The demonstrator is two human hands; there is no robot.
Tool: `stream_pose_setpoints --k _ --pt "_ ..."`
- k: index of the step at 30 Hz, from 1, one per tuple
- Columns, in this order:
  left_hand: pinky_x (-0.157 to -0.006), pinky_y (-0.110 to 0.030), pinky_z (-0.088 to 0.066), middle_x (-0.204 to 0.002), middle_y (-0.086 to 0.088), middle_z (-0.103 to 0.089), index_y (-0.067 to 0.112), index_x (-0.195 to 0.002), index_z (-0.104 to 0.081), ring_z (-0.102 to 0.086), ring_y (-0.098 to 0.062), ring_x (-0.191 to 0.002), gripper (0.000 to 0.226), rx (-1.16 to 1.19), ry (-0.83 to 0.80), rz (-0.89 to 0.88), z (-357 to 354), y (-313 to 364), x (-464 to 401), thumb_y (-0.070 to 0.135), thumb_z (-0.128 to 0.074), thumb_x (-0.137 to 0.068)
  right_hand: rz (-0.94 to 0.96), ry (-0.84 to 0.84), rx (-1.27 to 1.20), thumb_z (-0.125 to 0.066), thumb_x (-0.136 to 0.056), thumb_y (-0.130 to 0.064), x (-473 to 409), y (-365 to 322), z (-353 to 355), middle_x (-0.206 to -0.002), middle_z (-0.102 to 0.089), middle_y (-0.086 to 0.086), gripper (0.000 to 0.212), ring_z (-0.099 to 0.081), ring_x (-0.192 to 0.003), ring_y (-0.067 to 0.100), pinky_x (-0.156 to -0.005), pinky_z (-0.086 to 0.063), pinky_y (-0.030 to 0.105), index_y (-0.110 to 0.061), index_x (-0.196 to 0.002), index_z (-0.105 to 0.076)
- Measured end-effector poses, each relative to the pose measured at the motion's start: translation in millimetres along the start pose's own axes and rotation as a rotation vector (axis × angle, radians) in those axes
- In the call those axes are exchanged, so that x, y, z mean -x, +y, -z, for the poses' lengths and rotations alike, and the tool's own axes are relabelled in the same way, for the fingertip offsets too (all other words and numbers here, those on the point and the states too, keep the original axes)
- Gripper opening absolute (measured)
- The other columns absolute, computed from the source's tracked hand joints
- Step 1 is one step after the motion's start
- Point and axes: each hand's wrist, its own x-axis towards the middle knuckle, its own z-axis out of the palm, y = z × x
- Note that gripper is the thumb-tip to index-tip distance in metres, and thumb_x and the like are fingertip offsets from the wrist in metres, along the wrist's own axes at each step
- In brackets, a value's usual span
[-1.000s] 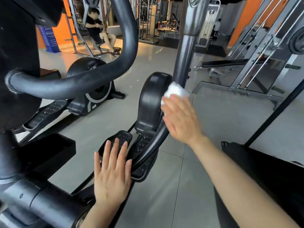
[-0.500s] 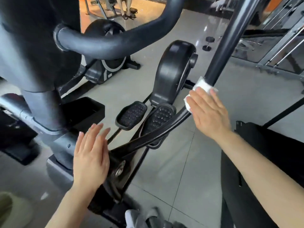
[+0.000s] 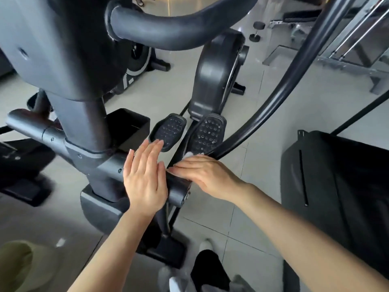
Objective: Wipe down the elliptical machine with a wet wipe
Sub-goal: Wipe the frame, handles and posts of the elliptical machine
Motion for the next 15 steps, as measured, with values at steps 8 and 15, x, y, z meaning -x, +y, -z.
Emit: stream_pose_setpoints --k 8,15 --pt "-0.111 -0.048 -0.033 -0.133 -0.009 -0.06 0.004 -0.133 -0.054 -0.048 -0.028 -0.133 0.043 0.035 -0.031 0.014 3 1 2 0.015 -0.034 -0.096 -0.205 0.119 0.352 -0.058 -0.09 -0.011 50 78 60 -0.113 -0.069 -0.004 0.029 -0.062 -0.107 0.021 -0.107 -0.037 0.034 -0.02 -0.115 -0.07" --pt "-0.107 -0.049 -0.034 -0.132 -0.018 -0.058 0.002 -0.126 -0.058 -0.05 -0.034 -0.125 0.037 -0.094 -0.046 0.034 15 23 6 0.013 -0.051 -0.091 -0.198 0.323 0.442 -0.047 -0.096 -0.01 65 100 76 -0.113 -0.069 -0.001 0.026 -0.06 -0.114 0.019 -0.113 -0.032 0.03 -0.012 -0.103 -0.072"
